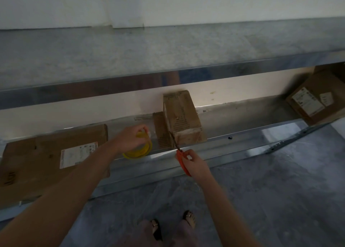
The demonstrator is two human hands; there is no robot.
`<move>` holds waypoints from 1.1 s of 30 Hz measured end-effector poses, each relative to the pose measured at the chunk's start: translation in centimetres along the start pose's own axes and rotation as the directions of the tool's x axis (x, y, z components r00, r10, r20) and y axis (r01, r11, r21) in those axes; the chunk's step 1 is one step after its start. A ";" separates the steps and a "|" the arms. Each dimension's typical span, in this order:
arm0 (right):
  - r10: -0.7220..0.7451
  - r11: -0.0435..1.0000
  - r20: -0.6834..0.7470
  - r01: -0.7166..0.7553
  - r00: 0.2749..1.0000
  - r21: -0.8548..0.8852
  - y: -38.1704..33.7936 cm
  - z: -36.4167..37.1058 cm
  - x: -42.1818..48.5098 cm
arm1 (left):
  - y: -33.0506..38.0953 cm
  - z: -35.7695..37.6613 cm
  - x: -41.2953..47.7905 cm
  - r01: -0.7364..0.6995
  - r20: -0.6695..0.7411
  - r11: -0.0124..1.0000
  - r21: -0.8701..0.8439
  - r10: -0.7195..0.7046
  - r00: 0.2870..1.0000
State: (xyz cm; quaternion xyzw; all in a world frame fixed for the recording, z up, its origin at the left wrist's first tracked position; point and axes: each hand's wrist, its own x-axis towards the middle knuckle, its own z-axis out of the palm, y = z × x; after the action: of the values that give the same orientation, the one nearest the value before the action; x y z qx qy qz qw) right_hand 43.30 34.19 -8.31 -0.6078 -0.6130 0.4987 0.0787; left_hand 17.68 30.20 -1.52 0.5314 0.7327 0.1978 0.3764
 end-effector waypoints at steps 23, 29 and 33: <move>-0.139 0.858 -0.036 0.102 0.990 -0.503 0.1 -0.9 0.1 | 0.8 0.9 -0.7 0.000 -0.002 1.000 -0.009 0.000 1.000; -0.472 0.721 -0.145 0.285 0.870 -0.631 0.1 -1.9 -2.8 | 1.3 1.0 -1.2 -0.006 -0.044 1.000 -0.008 0.006 0.999; -0.639 0.690 -0.282 0.371 0.716 -0.622 0.1 -4.9 -3.9 | 2.0 0.8 -1.5 -0.036 -0.109 0.999 -0.011 0.035 0.993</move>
State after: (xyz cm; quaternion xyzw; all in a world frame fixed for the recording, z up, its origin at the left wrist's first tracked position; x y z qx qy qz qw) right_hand 47.76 33.46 -4.02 -0.5078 -0.8321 0.1027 0.1979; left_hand 19.74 29.39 -0.13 0.5305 0.7411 0.2379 0.3359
